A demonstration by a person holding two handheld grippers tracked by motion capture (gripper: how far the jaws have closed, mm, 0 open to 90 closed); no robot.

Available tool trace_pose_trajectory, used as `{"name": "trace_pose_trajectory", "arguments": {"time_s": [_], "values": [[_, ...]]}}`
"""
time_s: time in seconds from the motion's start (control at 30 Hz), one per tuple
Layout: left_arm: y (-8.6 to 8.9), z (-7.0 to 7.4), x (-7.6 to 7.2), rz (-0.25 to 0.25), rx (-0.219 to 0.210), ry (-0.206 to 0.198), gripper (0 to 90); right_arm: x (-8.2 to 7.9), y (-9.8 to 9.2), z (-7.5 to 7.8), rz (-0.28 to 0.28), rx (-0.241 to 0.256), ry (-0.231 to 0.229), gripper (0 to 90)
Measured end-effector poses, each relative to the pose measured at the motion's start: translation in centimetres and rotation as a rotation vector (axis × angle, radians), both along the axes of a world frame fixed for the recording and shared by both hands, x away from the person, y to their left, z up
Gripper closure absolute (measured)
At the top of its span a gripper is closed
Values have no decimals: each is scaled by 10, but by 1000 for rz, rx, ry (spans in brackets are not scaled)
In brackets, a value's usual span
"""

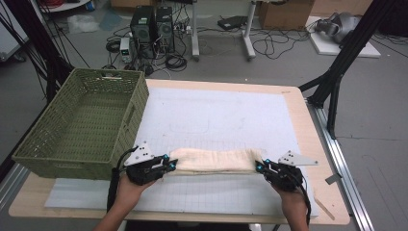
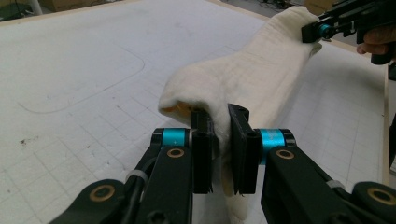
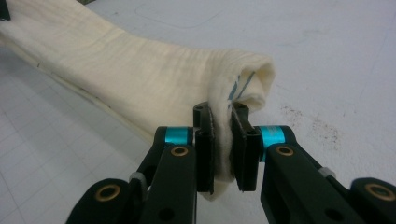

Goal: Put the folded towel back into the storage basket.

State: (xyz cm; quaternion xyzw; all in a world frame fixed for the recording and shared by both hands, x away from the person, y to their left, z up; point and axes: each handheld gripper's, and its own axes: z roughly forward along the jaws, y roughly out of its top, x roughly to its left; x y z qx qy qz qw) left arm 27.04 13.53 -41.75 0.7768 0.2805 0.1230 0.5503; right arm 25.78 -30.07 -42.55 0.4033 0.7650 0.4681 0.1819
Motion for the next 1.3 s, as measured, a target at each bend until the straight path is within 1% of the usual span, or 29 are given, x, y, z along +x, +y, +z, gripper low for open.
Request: {"name": "trace_pose_trajectory", "arguments": {"time_s": [0.03, 0.07, 0.13, 0.23, 0.27, 0.3, 0.33, 0.37, 0.43, 0.47, 0.57, 0.6, 0.63, 0.7, 0.83, 0.9, 0.93, 0.97, 1.1, 1.2, 1.3], "values": [[0, 1, 0, 0, -3, -6, 803, 0, 0, 1, -1, 4, -4, 811], [1, 2, -1, -1, -6, -12, 804, 0, 0, 3, 2, 0, -24, 811], [2, 6, -1, 0, -16, -23, 804, 0, 0, 4, 4, 4, -30, 811], [6, 12, -2, 3, -32, -39, 805, 0, 1, 9, 20, 4, -63, 810], [7, 14, -3, 5, -37, -45, 805, 0, 1, 10, 25, 6, -68, 811], [9, 16, -3, 4, -41, -50, 805, 1, 1, 11, 27, 9, -79, 811], [10, 19, -4, 8, -49, -57, 805, 3, 2, 13, 30, 26, -86, 811], [11, 20, -4, 8, -49, -63, 805, 3, 2, 13, 30, 26, -86, 811], [13, 25, -6, 11, -54, -77, 806, 7, 5, 17, 29, 35, -106, 811], [14, 27, -6, 13, -55, -85, 806, 7, 5, 17, 29, 35, -106, 811], [19, 34, -8, 23, -67, -103, 807, 11, 9, 23, 31, 40, -125, 811], [20, 36, -8, 25, -69, -106, 807, 14, 11, 26, 33, 43, -137, 811], [21, 37, -8, 26, -71, -108, 807, 15, 12, 28, 34, 46, -135, 811], [24, 41, -9, 33, -77, -117, 807, 19, 14, 32, 36, 51, -148, 811], [27, 48, -12, 42, -82, -137, 808, 26, 20, 41, 47, 36, -162, 812], [29, 51, -13, 44, -84, -145, 809, 30, 21, 46, 52, 38, -169, 813], [29, 53, -13, 45, -88, -148, 809, 32, 22, 48, 53, 42, -180, 813], [30, 55, -14, 48, -91, -153, 809, 34, 23, 50, 54, 50, -178, 813], [34, 60, -17, 59, -94, -163, 810, 43, 29, 60, 62, 36, -192, 813], [37, 63, -18, 69, -100, -167, 810, 50, 33, 69, 68, 40, -208, 813], [40, 67, -20, 77, -104, -175, 810, 56, 38, 77, 74, 32, -219, 813]]}}
